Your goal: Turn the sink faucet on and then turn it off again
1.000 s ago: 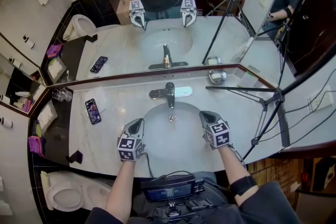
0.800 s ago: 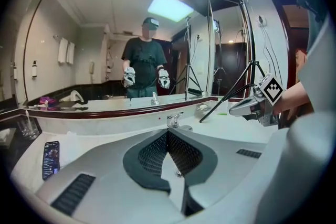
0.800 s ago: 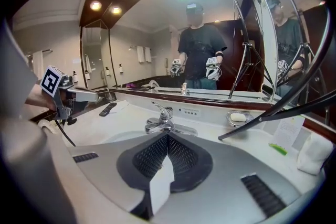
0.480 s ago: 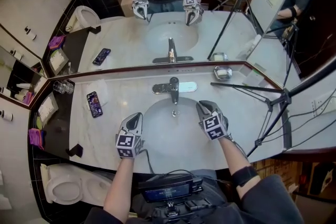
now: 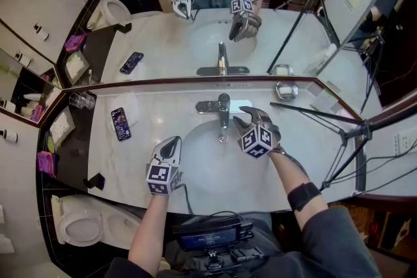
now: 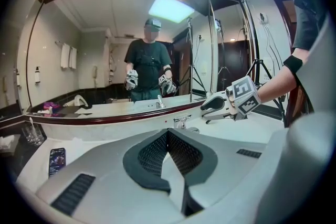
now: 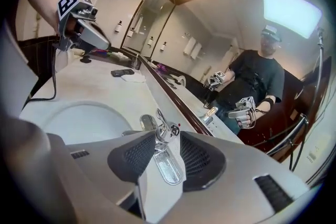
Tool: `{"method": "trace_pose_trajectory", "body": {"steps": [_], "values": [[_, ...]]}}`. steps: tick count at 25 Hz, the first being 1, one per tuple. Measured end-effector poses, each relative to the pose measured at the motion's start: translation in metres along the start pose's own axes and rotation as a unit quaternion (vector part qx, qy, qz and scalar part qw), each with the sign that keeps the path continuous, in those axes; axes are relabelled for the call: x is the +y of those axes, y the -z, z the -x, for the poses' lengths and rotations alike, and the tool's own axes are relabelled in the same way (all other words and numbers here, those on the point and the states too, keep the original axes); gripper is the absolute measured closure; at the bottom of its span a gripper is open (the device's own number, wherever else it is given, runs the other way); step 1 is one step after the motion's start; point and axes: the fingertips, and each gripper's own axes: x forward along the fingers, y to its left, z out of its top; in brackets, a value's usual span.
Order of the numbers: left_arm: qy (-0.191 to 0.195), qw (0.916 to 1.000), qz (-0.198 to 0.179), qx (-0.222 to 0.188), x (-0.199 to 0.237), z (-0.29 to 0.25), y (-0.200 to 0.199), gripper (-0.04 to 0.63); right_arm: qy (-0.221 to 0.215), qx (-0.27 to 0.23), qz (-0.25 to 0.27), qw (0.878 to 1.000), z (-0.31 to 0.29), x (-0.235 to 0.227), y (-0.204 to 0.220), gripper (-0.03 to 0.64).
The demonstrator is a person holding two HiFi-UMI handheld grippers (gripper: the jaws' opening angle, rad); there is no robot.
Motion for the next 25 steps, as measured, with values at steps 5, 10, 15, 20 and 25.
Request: {"method": "trace_pose_trajectory", "body": {"steps": [5,10,15,20,25], "values": [[0.007,0.9999,-0.006,0.008,-0.002,-0.005,0.0,0.591,-0.022,0.004,0.068,0.997,-0.032,0.001,-0.006,0.445],[0.01,0.9998,-0.007,0.013,-0.005,-0.013,0.001,0.591,-0.04,0.005,0.109,0.993,-0.057,0.004,-0.008,0.446],[0.011,0.9996,-0.004,0.024,-0.005,-0.017,0.006,0.591,-0.05,0.004,0.138,0.989,-0.079,0.004,-0.009,0.446],[0.027,0.9992,0.001,0.029,-0.014,-0.018,0.011,0.591,-0.064,0.003,0.17,0.983,-0.089,0.011,-0.008,0.483],[0.024,0.999,0.006,0.037,-0.013,-0.02,0.019,0.591,-0.056,0.003,0.23,0.972,-0.086,0.015,-0.009,0.502]]}}
